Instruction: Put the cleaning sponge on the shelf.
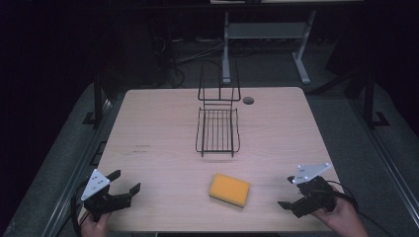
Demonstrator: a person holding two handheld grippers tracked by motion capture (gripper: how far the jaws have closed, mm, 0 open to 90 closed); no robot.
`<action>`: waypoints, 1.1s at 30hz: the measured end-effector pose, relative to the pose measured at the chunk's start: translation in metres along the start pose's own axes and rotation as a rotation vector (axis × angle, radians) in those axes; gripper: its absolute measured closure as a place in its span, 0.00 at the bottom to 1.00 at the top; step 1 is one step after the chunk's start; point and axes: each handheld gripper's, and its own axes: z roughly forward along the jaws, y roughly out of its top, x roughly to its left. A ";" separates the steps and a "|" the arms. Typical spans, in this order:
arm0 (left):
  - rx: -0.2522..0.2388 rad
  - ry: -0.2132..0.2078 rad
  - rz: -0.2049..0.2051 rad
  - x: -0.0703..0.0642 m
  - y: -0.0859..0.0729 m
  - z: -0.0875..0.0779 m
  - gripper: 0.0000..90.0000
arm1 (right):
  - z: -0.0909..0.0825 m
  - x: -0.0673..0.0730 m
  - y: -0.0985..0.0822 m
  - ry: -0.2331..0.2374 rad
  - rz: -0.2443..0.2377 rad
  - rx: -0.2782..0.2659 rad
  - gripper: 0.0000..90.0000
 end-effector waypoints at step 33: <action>-0.002 -0.004 0.002 0.000 0.000 0.000 0.15 | 0.014 0.008 0.040 0.089 -0.092 0.045 0.16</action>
